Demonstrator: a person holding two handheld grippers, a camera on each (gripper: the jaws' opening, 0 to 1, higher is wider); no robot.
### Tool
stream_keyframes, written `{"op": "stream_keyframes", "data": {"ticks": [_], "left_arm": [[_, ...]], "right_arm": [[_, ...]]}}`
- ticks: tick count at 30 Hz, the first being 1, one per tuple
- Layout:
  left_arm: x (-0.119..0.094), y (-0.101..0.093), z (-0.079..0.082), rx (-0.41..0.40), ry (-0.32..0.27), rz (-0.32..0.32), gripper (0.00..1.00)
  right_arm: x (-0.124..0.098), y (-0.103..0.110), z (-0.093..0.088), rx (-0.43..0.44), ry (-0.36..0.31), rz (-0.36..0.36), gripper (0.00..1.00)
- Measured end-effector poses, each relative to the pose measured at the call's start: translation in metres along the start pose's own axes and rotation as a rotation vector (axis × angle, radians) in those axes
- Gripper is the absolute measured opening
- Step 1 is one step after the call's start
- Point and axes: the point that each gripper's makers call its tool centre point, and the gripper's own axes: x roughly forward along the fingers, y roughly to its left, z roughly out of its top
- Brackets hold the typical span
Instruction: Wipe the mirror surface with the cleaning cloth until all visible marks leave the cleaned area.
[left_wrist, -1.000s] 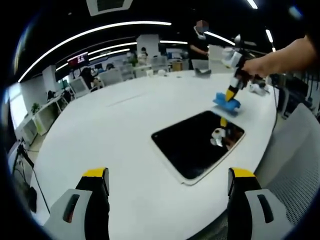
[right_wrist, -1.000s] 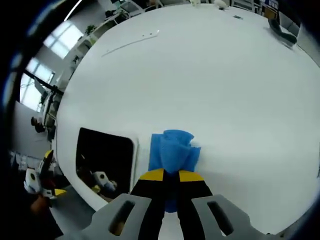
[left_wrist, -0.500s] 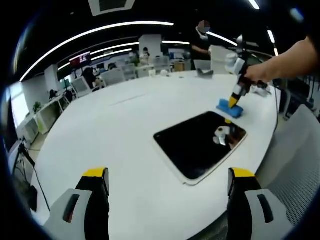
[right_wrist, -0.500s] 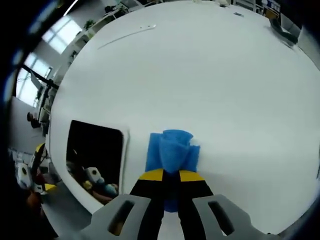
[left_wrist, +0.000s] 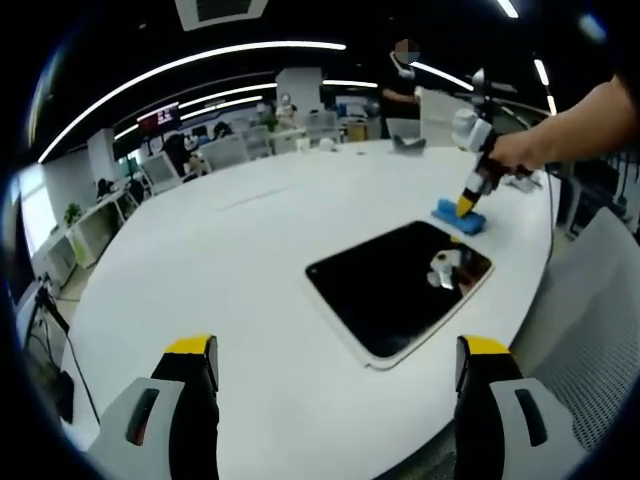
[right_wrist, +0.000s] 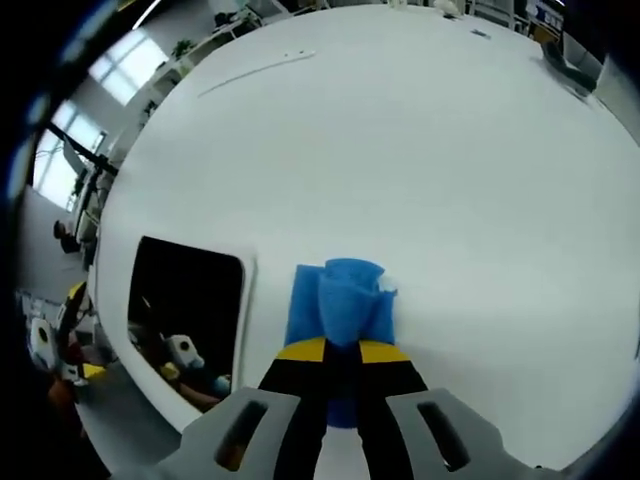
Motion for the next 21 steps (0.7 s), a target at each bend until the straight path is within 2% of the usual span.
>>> {"op": "stream_keyframes", "data": {"ticks": [3, 8, 11, 13, 16, 17, 18, 20, 21], "left_arm": [[0.000, 0.000, 0.000, -0.001, -0.001, -0.001, 0.99], [0.002, -0.005, 0.000, 0.021, 0.008, -0.021, 0.99], [0.001, -0.005, 0.001, 0.015, 0.004, -0.016, 0.99], [0.000, -0.004, 0.002, 0.009, -0.004, -0.014, 0.99], [-0.001, -0.003, 0.004, 0.003, -0.018, -0.006, 0.99], [-0.001, -0.003, 0.006, -0.002, -0.027, -0.006, 0.99], [-0.001, -0.002, 0.007, -0.003, -0.036, -0.002, 0.99], [-0.002, -0.002, 0.008, -0.011, -0.035, 0.000, 0.99], [-0.002, -0.002, 0.006, -0.015, -0.027, -0.001, 0.99]], "right_arm": [[0.000, 0.002, 0.000, -0.030, -0.024, 0.009, 0.07], [-0.008, 0.016, -0.002, -0.034, -0.056, 0.057, 0.27], [-0.022, 0.019, 0.006, -0.105, -0.141, 0.078, 0.38], [-0.031, 0.023, 0.010, -0.145, -0.212, 0.103, 0.51], [-0.041, 0.030, 0.000, -0.061, -0.284, 0.159, 0.69], [-0.042, 0.032, -0.001, -0.074, -0.297, 0.169, 0.72], [-0.045, 0.033, -0.007, -0.122, -0.331, 0.171, 0.73], [-0.049, 0.024, -0.015, -0.161, -0.376, 0.121, 0.78], [-0.053, 0.026, -0.016, -0.174, -0.406, 0.137, 0.80]]}}
